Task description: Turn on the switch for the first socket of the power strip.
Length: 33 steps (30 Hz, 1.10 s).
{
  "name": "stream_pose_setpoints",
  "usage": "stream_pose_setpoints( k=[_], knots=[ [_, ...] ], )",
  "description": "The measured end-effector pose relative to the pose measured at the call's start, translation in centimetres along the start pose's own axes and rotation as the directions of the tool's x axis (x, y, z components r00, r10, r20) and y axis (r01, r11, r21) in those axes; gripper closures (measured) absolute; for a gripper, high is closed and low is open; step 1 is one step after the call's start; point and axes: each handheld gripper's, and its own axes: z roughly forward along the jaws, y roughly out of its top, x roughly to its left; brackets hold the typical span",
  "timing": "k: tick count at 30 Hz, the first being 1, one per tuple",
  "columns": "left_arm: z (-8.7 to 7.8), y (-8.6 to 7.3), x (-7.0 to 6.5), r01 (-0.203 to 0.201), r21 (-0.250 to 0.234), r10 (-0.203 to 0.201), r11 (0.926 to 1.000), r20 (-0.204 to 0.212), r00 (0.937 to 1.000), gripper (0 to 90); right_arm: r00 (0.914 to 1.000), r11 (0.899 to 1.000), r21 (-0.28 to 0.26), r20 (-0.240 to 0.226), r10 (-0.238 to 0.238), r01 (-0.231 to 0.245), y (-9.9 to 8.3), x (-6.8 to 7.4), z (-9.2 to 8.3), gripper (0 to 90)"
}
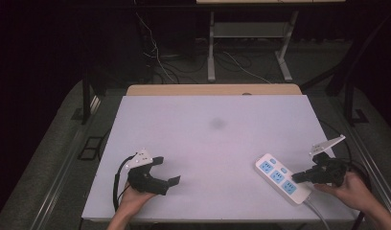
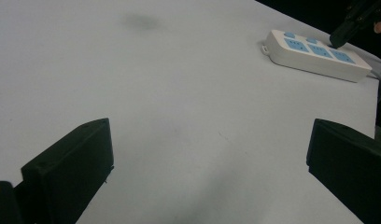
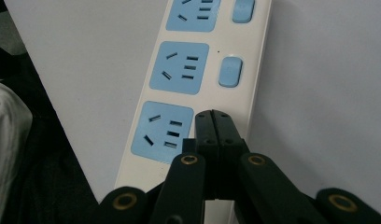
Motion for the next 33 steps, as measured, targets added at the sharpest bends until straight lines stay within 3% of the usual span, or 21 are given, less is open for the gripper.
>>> stream_pose_setpoints(
  k=[9, 17, 33],
  knots=[
    [0.1, 0.0, 0.0, 0.002, 0.006, -0.002, 1.0, -0.001, 1.0, 0.0, 0.9993, 0.997, -0.065, -0.024, 0.027, -0.029, -1.3, -0.4, -0.1, 90.0],
    [0.0, -0.1, 0.1, 0.004, 0.007, -0.004, 1.0, -0.006, 1.0, 0.0, 0.9999, 0.999, -0.041, -0.006, 0.012, -0.013, -0.9, -0.1, -0.1, 90.0],
    [-0.1, -0.1, 0.2, 0.01, 0.004, -0.01, 0.9999, -0.006, 0.9999, 0.0, 0.9997, 0.999, -0.044, 0.026, -0.001, 0.002, -0.9, 0.4, -0.3, 90.0]
  ],
)
